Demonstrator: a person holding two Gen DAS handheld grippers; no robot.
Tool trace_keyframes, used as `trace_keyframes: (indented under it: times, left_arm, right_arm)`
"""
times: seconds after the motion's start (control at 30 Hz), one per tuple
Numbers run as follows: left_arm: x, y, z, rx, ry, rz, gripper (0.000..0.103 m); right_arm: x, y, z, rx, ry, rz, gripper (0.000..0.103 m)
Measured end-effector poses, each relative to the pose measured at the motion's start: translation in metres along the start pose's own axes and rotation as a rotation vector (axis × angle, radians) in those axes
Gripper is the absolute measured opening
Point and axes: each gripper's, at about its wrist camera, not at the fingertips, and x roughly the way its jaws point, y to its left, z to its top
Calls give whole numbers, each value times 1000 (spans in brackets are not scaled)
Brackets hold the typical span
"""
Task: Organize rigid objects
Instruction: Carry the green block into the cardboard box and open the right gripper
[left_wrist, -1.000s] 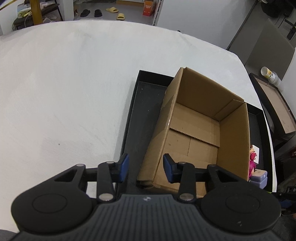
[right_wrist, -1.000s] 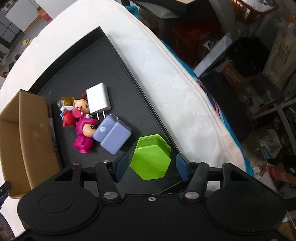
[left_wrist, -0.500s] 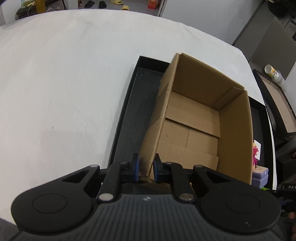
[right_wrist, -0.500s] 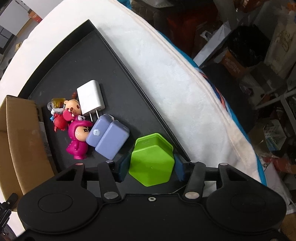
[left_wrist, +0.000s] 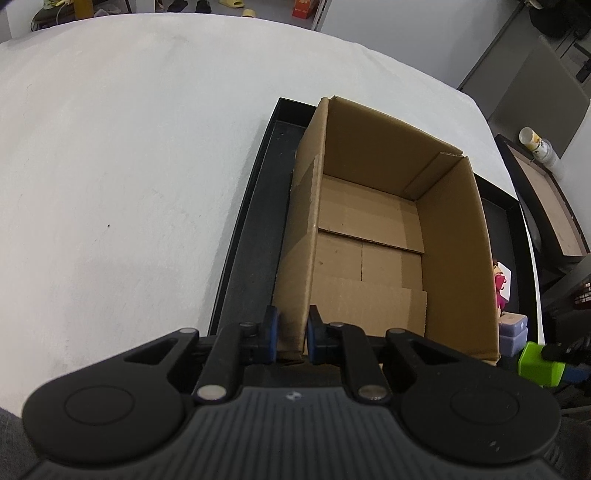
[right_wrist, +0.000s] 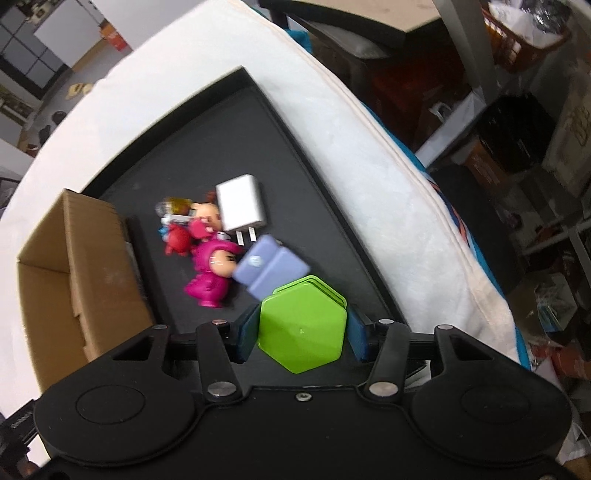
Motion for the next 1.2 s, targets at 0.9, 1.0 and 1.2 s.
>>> trace_keyframes:
  times: [0.9, 1.0, 1.2]
  left_arm:
    - [0, 11, 5, -21, -44, -52, 15]
    - [0, 12, 5, -21, -44, -61, 16]
    - [1, 13, 5, -18, -43, -69, 16]
  right_arm:
    - [-58, 135, -26, -285, -136, 180, 49]
    - [-56, 148, -32, -312, -136, 186, 49]
    - [-48, 169, -42, -355, -129, 208, 49]
